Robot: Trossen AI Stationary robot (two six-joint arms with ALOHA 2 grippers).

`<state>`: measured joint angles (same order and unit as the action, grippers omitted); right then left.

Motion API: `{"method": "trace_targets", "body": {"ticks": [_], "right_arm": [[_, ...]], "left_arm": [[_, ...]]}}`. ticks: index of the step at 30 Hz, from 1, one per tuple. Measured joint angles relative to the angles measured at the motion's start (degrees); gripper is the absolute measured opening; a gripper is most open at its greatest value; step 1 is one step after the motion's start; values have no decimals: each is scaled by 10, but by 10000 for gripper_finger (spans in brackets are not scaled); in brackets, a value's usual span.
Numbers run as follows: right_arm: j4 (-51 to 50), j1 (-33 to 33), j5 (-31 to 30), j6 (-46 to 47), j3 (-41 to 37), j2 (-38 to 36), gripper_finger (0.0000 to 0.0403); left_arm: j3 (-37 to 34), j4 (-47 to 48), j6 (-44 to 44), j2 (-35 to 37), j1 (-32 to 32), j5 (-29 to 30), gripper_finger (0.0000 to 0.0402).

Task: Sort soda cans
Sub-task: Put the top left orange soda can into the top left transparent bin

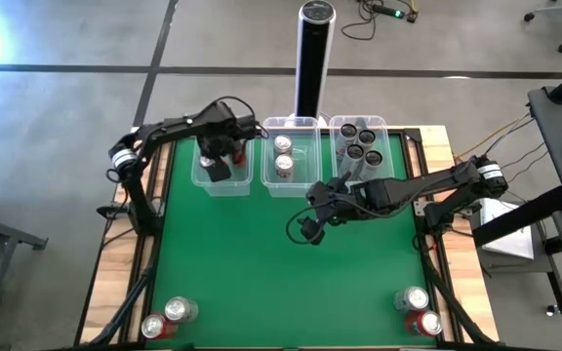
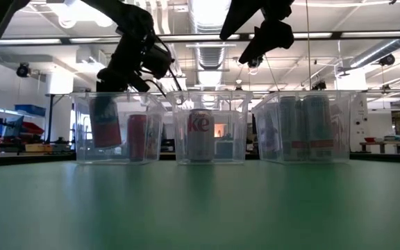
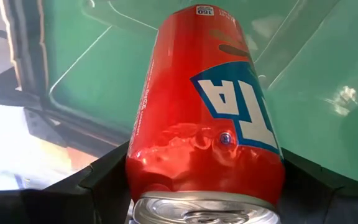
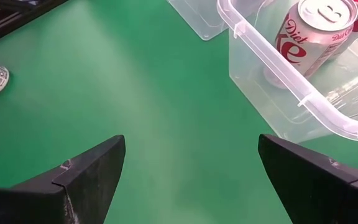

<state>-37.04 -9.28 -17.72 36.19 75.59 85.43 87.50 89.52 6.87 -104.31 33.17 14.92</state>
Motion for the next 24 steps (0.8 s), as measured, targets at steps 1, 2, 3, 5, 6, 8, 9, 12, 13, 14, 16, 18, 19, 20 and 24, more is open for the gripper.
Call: {"method": "trace_targets", "body": {"ticks": [1, 2, 3, 5, 6, 8, 9, 12, 13, 14, 16, 18, 19, 20, 24], "right_arm": [[0, 0, 0, 0, 0, 0, 364], [0, 0, 0, -1, 0, 0, 364], [0, 0, 0, -2, 0, 0, 364], [0, 0, 0, -2, 0, 0, 364], [0, 0, -1, -3, 0, 0, 364], [0, 0, -1, -8, 0, 0, 364], [0, 0, -1, -11, 0, 0, 364], [0, 0, -1, -12, 0, 0, 364], [0, 0, -1, -12, 0, 0, 364], [0, 0, -1, -12, 0, 0, 364], [0, 0, -1, -12, 0, 0, 364], [0, 0, -2, -12, 0, 0, 364], [0, 0, -2, -12, 0, 0, 364], [1, 0, -1, -12, 0, 0, 364], [7, 0, 12, -10, 0, 0, 364]], "left_arm": [[0, -1, 0, -4, 0, 0, 285], [0, -2, 1, -7, 0, -2, 285], [0, -2, 1, -11, 0, -6, 285], [0, -2, 1, -18, 0, -10, 285], [0, -3, 1, -21, 0, -10, 285], [0, -4, 1, -24, 0, -10, 285], [0, -7, 2, -24, 0, -10, 285], [0, -22, 10, -25, 0, -10, 285], [0, -22, 11, -26, 0, -10, 285], [0, -20, 11, -27, 0, -10, 285], [0, -19, 11, -31, 0, -10, 285], [0, -19, 12, -36, 0, -10, 285], [0, -19, 12, -38, 0, -10, 285], [0, -19, 12, -42, 0, -10, 285], [1, -21, 17, -53, 1, -29, 285]]}}
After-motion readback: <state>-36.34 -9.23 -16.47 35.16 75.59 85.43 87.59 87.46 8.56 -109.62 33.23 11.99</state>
